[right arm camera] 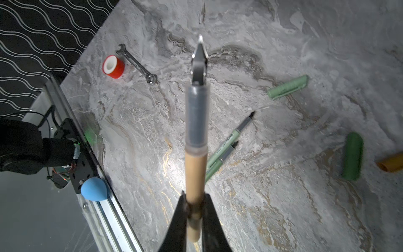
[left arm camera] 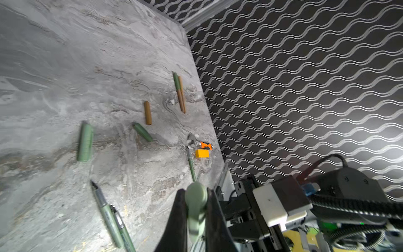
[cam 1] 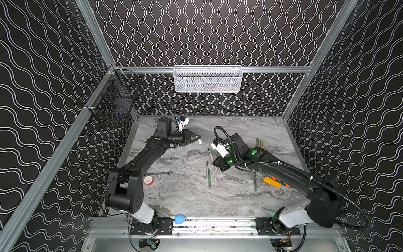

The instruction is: Insert the pens into the pen caps

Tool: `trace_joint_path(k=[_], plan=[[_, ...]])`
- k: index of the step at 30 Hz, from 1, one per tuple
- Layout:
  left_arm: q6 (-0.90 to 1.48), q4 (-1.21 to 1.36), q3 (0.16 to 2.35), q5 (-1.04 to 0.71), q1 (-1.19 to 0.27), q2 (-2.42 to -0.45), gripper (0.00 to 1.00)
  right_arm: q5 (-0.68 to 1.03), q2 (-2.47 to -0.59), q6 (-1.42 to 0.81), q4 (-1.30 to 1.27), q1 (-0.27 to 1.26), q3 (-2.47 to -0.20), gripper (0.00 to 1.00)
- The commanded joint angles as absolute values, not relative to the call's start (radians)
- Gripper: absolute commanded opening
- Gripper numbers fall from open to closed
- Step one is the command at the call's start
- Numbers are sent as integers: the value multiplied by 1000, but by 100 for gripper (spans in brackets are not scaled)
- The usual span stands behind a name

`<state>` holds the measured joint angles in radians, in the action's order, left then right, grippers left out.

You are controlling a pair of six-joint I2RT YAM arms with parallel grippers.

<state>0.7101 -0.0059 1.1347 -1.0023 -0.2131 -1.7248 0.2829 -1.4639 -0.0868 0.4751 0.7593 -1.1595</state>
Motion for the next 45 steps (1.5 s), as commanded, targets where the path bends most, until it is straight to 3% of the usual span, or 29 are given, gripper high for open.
trace_joint_path(k=[1,8,13,26,40,45], plan=[[779,104,1134,-1082,-212,-1728,0,325,-1466,-66,426,761,-1178,9],[965,397,1066,-1152,-212,-1727,0,338,-1477,-85,405,761,-1191,9],[1012,472,1051,-1175,-212,-1730,0,344,-1488,-84,410,761,-1201,10],[768,162,1118,-1160,-212,-1722,0,345,-1482,-95,390,761,-1198,10],[684,64,1129,-1168,-217,-1703,0,354,-1484,-110,367,761,-1195,10],[745,144,1116,-1169,-217,-1700,0,351,-1481,-127,370,761,-1192,10]])
